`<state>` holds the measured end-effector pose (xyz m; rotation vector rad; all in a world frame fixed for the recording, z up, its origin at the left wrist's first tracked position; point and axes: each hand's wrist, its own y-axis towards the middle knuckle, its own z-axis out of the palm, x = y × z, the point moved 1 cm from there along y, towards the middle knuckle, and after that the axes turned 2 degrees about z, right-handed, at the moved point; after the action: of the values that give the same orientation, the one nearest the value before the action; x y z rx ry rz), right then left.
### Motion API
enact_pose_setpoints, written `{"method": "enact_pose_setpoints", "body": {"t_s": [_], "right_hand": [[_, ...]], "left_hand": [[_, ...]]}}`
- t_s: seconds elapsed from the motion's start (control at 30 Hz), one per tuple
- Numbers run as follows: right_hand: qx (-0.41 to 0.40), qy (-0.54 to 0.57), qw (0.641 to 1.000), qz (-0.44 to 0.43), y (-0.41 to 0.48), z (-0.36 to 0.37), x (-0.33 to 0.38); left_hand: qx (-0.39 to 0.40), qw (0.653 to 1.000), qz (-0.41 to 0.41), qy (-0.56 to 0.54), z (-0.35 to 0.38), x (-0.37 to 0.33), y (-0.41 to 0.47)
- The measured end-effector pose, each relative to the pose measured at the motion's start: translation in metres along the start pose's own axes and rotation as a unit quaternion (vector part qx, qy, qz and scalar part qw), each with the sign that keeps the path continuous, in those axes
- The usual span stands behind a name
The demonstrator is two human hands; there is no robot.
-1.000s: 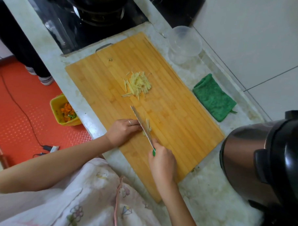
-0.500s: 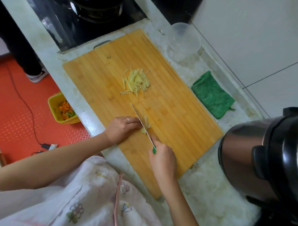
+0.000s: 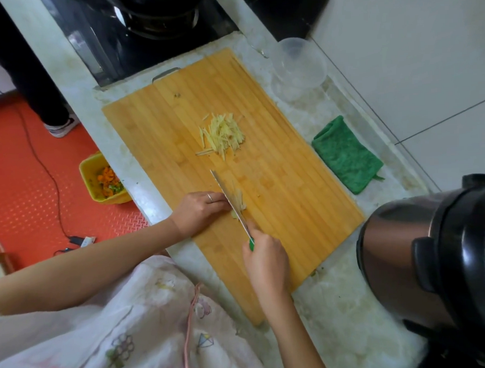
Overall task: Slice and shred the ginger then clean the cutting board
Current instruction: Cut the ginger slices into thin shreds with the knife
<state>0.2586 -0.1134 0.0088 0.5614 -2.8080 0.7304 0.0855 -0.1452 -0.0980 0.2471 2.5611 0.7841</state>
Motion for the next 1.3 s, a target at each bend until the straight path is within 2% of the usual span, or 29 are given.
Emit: {"method": "enact_pose_setpoints", "body": {"t_s": [0.67,0.9,1.3], "right_hand": [[0.028,-0.025,0.999,0.018,-0.007,0.002,0.005],[0.015,0.008,1.000,0.012,-0.005,-0.002,0.005],[0.025,0.001,1.000,0.016,-0.003,0.003,0.007]], "left_hand": [[-0.001,1.000,0.009,0.017,-0.002,-0.002,0.001],[-0.001,1.000,0.007,0.004,-0.002,-0.002,0.002],[0.002,1.000,0.009,0.008,-0.003,-0.003,0.003]]}}
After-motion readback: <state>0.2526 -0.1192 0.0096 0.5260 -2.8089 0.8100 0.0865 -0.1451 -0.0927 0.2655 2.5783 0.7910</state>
